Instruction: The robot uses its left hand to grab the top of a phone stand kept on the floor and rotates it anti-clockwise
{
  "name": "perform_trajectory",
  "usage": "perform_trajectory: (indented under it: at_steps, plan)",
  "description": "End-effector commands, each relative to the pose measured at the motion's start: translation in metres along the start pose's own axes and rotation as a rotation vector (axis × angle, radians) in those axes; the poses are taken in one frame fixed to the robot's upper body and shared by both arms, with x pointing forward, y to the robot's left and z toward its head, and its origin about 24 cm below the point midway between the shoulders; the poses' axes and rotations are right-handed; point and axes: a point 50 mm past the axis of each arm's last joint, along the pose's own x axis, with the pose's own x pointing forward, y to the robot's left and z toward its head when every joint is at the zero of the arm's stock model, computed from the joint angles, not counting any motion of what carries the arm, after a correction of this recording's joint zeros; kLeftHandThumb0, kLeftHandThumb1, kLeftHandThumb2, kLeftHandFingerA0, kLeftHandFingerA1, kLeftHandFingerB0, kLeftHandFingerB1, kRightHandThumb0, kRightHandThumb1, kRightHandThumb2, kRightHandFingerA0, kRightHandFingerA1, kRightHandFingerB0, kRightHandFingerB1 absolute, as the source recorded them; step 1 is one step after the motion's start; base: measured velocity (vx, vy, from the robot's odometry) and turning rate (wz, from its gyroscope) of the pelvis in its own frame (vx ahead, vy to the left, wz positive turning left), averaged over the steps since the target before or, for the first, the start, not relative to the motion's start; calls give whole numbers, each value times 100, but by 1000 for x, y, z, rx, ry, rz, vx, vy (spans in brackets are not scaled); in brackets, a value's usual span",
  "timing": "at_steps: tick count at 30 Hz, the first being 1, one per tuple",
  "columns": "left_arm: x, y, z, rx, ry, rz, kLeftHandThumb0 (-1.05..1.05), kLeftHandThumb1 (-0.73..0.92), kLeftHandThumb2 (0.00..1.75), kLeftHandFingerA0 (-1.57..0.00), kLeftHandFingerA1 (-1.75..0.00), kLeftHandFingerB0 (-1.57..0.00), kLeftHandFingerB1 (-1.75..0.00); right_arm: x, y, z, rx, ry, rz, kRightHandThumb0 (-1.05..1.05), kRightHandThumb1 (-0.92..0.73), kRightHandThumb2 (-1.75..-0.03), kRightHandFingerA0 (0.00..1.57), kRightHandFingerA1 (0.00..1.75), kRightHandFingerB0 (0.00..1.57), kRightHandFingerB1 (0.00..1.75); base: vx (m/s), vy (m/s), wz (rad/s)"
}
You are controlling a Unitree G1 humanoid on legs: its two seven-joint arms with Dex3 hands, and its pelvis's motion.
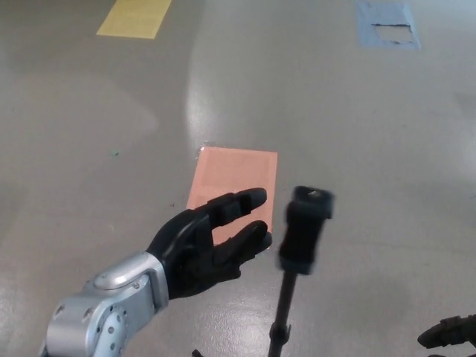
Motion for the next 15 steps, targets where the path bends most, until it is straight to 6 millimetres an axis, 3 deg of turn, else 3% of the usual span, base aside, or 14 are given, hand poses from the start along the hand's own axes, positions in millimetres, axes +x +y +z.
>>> perform_trajectory:
  at_steps: [1,8,9,10,11,14,15]
  plan:
    - [-4,6,2,78,-34,-9,-79,51,91,0,-21,0,-12,-3,-7,-4,-14,30,2,-50,-80,-64,65,50,38,34,0,0,0]
    - [-4,8,3,85,-42,-17,-77,50,90,-3,-28,0,-15,-3,-8,-2,-24,22,8,-49,-80,-64,65,50,39,34,0,0,0]
    - [-3,9,4,90,-44,-16,-78,63,60,-7,-26,0,-16,-3,-9,-1,-25,22,8,-49,-81,-64,65,51,39,34,0,0,0]
    - [-3,10,4,92,-45,-15,-78,63,60,-7,-26,0,-16,-3,-9,-1,-26,23,8,-49,-81,-64,65,51,39,34,0,0,0]
    - [-4,11,4,97,-46,-12,-78,51,90,-2,-28,0,-13,-3,-9,-1,-25,22,10,-49,-81,-64,65,51,39,34,0,0,0]
    - [-5,13,2,99,-46,-5,-79,51,90,-1,-25,0,-12,-3,-8,-1,-24,22,14,-49,-81,-64,65,51,39,34,0,0,0]
    - [-7,15,1,102,-45,-1,-81,54,92,0,-19,0,-10,-2,-8,-1,-30,24,14,-53,-73,-69,64,53,37,37,0,0,0]
